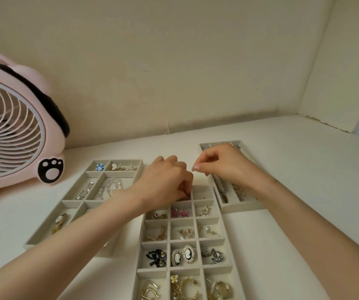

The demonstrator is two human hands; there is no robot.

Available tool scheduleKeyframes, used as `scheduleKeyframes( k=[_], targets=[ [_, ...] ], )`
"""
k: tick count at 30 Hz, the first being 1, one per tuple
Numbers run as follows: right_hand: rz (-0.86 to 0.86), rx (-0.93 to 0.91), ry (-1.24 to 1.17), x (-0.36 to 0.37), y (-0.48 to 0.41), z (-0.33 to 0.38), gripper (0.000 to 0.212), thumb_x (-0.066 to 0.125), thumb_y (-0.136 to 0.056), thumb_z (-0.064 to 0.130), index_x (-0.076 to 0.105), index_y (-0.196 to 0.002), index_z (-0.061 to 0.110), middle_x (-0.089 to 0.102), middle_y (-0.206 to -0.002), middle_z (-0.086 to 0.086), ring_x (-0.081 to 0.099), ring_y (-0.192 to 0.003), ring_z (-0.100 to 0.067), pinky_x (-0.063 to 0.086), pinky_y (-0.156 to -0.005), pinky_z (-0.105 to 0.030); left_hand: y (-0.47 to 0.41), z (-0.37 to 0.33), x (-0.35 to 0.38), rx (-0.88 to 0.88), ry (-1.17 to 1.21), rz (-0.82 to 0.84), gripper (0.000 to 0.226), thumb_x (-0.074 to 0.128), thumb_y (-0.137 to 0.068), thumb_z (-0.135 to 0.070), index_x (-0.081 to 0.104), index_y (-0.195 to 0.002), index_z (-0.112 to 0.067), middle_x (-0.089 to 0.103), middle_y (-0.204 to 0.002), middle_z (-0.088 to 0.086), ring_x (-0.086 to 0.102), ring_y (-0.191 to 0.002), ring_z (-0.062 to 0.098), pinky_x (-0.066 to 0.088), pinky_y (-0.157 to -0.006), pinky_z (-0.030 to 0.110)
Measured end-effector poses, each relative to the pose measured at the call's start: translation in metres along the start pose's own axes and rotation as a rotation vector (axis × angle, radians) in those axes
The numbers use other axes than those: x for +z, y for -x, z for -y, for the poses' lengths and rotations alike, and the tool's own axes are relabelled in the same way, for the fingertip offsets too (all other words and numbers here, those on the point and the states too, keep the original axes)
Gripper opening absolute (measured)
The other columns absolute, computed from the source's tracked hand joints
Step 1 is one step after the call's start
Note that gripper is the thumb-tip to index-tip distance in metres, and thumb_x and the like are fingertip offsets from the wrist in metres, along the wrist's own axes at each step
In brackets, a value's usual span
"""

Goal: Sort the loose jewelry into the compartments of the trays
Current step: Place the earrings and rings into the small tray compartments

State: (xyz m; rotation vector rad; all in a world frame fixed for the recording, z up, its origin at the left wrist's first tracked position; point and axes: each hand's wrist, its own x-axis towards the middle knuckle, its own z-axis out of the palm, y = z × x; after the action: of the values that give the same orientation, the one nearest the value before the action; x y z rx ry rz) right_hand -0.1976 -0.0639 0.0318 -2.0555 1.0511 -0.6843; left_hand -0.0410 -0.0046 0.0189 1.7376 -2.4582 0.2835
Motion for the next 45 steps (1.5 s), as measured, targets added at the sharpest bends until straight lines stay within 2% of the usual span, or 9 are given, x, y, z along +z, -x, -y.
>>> scheduleKeyframes(
  k=[3, 10, 15, 21, 29, 32, 36, 41, 45],
  targets=[
    [0.130, -0.003, 0.145, -0.008, 0.004, 0.003, 0.006, 0.077, -0.075, 0.018, 0.075, -0.073, 0.022, 0.066, -0.067, 0.013, 0.056, -0.064, 0.007, 0.038, -0.059, -0.008, -0.002, 0.001, 0.001, -0.012, -0.012, 0.017, 0.010, 0.061, -0.083, -0.030, 0.066, -0.092, -0.031, 0.043, -0.085, -0.013, 0.042, -0.098, 0.011, 0.024, -0.073, 0.025],
    [0.296, -0.027, 0.332, -0.007, 0.008, 0.006, 0.007, 0.080, -0.072, 0.020, 0.076, -0.077, 0.022, 0.052, -0.059, 0.008, 0.045, -0.056, -0.005, 0.037, -0.057, -0.020, 0.003, 0.007, 0.002, -0.020, 0.075, -0.030, 0.013, 0.065, -0.080, -0.039, 0.063, -0.091, -0.033, 0.047, -0.085, -0.016, 0.040, -0.088, 0.007, 0.022, -0.070, 0.025],
    [0.278, -0.040, 0.360, -0.003, 0.007, 0.003, 0.008, 0.081, -0.072, 0.024, 0.073, -0.071, 0.026, 0.049, -0.053, 0.011, 0.044, -0.054, -0.003, 0.034, -0.055, -0.017, 0.006, 0.014, -0.003, -0.097, 0.328, -0.146, 0.011, 0.069, -0.080, -0.033, 0.060, -0.083, -0.028, 0.049, -0.075, -0.017, 0.042, -0.075, 0.002, 0.029, -0.065, 0.023],
    [0.186, -0.046, 0.430, 0.001, 0.003, -0.002, 0.019, 0.082, -0.068, 0.025, 0.063, -0.068, 0.027, 0.047, -0.061, 0.011, 0.044, -0.058, -0.002, 0.032, -0.054, -0.022, -0.004, 0.012, -0.008, -0.260, 0.601, -0.264, 0.014, 0.070, -0.080, -0.025, 0.059, -0.089, -0.021, 0.058, -0.081, -0.011, 0.046, -0.073, 0.003, 0.035, -0.064, 0.014],
    [0.124, -0.090, 0.586, 0.008, 0.002, -0.004, 0.029, 0.078, -0.073, 0.028, 0.049, -0.069, 0.030, 0.046, -0.066, 0.012, 0.045, -0.066, -0.008, 0.027, -0.051, -0.021, -0.003, 0.005, -0.004, -0.195, 0.514, -0.113, 0.016, 0.064, -0.083, -0.025, 0.052, -0.080, -0.037, 0.055, -0.097, -0.009, 0.048, -0.092, 0.011, 0.041, -0.086, 0.036],
    [0.108, -0.111, 0.604, 0.003, 0.003, -0.002, 0.023, 0.074, -0.076, 0.024, 0.053, -0.071, 0.031, 0.046, -0.065, 0.011, 0.045, -0.064, -0.006, 0.026, -0.051, -0.019, 0.000, 0.003, -0.005, -0.147, 0.432, -0.106, 0.023, 0.052, -0.082, -0.013, 0.058, -0.084, -0.035, 0.047, -0.096, -0.011, 0.040, -0.093, 0.008, 0.033, -0.087, 0.032],
    [0.129, -0.089, 0.433, -0.016, 0.002, 0.000, 0.011, 0.078, -0.073, 0.025, 0.068, -0.070, 0.029, 0.051, -0.063, 0.009, 0.046, -0.060, -0.006, 0.039, -0.060, -0.026, 0.005, 0.001, -0.008, -0.030, 0.392, -0.071, 0.042, 0.035, -0.066, -0.015, 0.063, -0.080, -0.043, 0.044, -0.096, -0.017, 0.032, -0.091, -0.001, 0.024, -0.081, 0.025],
    [0.238, -0.079, 0.447, -0.012, 0.005, 0.000, 0.008, 0.076, -0.076, 0.023, 0.076, -0.080, 0.030, 0.051, -0.063, 0.009, 0.046, -0.058, -0.005, 0.039, -0.060, -0.025, 0.008, 0.001, 0.000, 0.055, 0.333, -0.044, 0.041, 0.043, -0.073, -0.012, 0.069, -0.086, -0.042, 0.043, -0.095, -0.017, 0.031, -0.094, -0.004, 0.022, -0.080, 0.015],
    [0.260, -0.054, 0.480, -0.010, 0.005, 0.002, 0.008, 0.075, -0.076, 0.022, 0.076, -0.081, 0.029, 0.051, -0.065, 0.010, 0.047, -0.061, -0.005, 0.040, -0.059, -0.024, 0.008, 0.003, 0.004, 0.062, 0.299, -0.041, 0.041, 0.043, -0.074, -0.015, 0.069, -0.090, -0.042, 0.042, -0.097, -0.016, 0.029, -0.089, 0.000, 0.021, -0.079, 0.018]
  ],
)
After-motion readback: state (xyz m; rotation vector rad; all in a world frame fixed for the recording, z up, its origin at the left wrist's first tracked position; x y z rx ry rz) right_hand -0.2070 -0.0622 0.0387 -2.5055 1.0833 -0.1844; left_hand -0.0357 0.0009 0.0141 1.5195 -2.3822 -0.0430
